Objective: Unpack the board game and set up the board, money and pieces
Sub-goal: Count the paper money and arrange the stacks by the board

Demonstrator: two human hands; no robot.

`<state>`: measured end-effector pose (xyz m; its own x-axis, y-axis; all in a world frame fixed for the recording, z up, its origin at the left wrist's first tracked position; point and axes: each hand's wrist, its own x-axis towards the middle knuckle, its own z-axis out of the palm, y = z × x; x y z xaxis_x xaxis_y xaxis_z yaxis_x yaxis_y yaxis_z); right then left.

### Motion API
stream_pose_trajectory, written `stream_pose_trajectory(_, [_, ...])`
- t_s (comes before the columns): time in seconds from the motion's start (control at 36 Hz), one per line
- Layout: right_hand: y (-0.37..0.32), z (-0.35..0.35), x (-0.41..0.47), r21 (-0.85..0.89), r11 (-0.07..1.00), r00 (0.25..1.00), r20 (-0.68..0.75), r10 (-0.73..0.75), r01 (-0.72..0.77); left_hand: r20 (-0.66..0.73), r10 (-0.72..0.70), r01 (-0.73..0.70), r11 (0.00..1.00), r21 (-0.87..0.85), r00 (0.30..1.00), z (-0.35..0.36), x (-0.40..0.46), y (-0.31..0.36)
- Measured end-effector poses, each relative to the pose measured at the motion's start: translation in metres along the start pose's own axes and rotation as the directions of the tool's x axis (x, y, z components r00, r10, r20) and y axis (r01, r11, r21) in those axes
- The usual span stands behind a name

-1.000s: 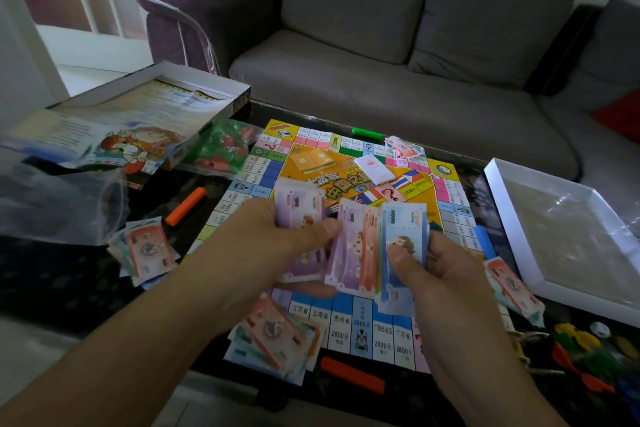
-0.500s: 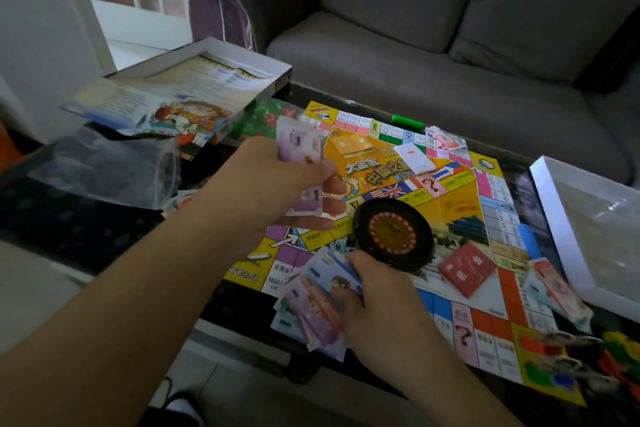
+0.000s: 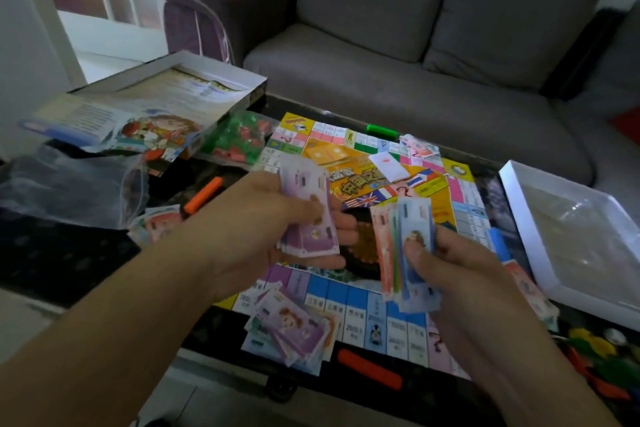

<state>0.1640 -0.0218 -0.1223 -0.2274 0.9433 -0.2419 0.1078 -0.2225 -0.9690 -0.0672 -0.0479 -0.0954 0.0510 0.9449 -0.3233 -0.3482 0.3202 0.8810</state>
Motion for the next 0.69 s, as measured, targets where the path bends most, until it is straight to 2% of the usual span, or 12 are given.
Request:
stream_pose_trajectory(0.11, [-0.004, -0.003, -0.005, 0.126, 0.988, 0.996, -0.030, -0.084, 0.087, 0.025, 0.011, -0.013, 0.999, 0.048, 1.000, 0.019, 0.000, -0.017])
stream_pose_trajectory(0.33, [-0.003, -0.006, -0.009, 0.017, 0.992, 0.992, -0.042, -0.123, 0.123, 0.176, 0.046, -0.063, 0.993, 0.095, 0.983, 0.043, 0.002, -0.031])
stream_pose_trajectory(0.69, [0.000, -0.018, -0.010, -0.174, 0.983, 0.997, -0.015, -0.070, 0.066, 0.150, 0.063, -0.095, 0.973, 0.213, 0.987, 0.058, 0.009, -0.043])
